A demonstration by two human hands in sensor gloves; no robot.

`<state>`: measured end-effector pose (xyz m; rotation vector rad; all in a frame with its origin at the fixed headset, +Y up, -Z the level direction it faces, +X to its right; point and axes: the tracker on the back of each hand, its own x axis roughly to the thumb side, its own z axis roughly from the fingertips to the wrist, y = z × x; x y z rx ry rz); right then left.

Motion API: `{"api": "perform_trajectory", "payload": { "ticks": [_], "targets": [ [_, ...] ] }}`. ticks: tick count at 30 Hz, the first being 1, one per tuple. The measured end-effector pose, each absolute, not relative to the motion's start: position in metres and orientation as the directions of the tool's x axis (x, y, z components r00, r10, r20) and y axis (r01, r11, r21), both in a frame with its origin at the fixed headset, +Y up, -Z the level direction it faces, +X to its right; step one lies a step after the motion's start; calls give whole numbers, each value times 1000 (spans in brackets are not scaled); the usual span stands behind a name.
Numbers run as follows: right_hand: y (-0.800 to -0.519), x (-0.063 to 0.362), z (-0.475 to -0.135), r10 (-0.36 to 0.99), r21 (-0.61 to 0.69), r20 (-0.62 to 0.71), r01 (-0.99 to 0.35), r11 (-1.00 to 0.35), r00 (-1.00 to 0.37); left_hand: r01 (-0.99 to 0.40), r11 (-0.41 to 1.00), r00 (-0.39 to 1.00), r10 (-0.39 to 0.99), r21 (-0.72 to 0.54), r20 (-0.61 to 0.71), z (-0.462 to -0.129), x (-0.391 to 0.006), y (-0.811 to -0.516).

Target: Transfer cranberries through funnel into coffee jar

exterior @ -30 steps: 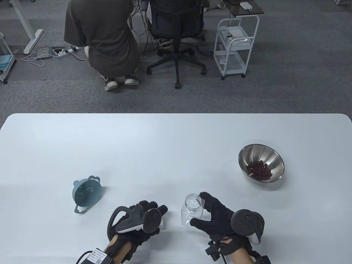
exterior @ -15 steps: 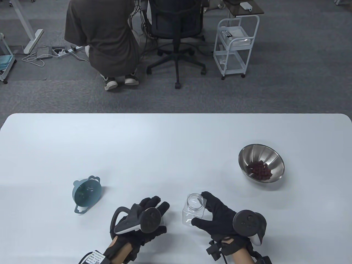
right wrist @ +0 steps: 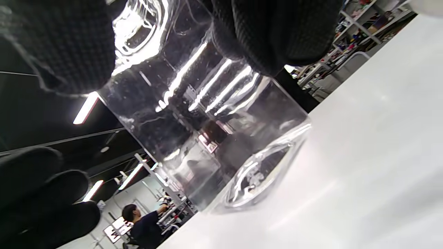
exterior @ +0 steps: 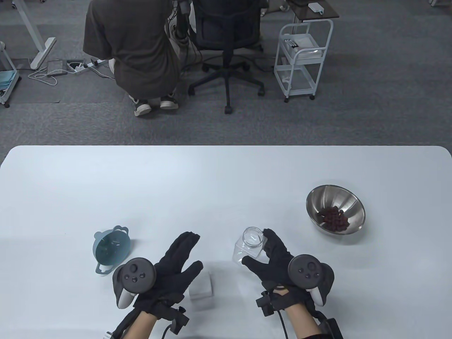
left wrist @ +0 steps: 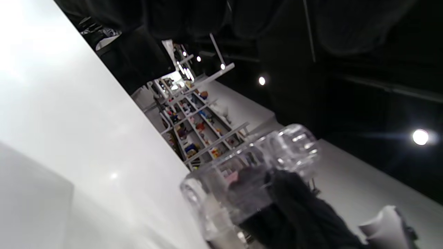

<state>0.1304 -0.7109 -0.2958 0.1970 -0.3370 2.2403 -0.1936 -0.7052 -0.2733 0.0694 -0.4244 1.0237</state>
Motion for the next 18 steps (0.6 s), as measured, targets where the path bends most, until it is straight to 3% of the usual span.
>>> {"api": "perform_trajectory", "payload": {
  "ticks": [5, 18],
  "targets": [
    [-723, 115, -308, 733, -163, 171, -753, -638, -659, -885, 433, 361, 872, -174, 332, -274, -198, -715],
    [-753, 98, -317, 745, -84, 76, -749, -658, -663, -883, 428, 353, 877, -194, 326, -274, -197, -718]
  ]
}}
